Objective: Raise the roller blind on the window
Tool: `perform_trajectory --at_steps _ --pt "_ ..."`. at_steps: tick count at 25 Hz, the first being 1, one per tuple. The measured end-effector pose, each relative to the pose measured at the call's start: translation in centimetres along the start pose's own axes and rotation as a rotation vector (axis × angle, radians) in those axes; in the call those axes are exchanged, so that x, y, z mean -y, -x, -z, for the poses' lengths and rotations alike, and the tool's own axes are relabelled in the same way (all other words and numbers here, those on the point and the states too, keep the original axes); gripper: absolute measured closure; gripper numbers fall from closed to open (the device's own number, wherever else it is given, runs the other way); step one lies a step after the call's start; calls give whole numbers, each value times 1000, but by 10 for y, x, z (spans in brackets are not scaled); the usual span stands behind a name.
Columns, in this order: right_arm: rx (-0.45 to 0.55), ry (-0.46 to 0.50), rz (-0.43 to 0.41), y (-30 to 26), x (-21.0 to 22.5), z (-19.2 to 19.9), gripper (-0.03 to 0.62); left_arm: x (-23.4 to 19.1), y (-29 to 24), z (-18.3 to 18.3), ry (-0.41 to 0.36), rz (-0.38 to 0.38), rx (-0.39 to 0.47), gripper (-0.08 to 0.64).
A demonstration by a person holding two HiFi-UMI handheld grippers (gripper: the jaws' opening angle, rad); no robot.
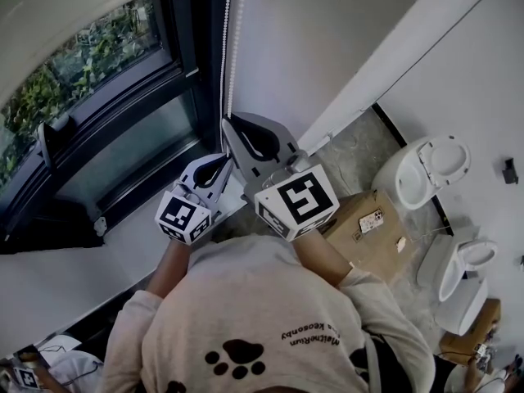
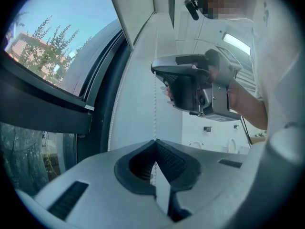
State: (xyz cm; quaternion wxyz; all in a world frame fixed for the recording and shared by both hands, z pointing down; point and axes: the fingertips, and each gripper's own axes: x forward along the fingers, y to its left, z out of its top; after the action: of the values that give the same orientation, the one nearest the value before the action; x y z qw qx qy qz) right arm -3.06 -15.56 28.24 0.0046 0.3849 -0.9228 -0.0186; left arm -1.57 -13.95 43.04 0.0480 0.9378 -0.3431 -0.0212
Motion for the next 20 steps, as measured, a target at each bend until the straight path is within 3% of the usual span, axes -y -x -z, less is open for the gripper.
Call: perform_trajectory --at_steps 20 --pt "-31 16 30 2 -1 52 580 -5 3 51 -5 -40 -64 552"
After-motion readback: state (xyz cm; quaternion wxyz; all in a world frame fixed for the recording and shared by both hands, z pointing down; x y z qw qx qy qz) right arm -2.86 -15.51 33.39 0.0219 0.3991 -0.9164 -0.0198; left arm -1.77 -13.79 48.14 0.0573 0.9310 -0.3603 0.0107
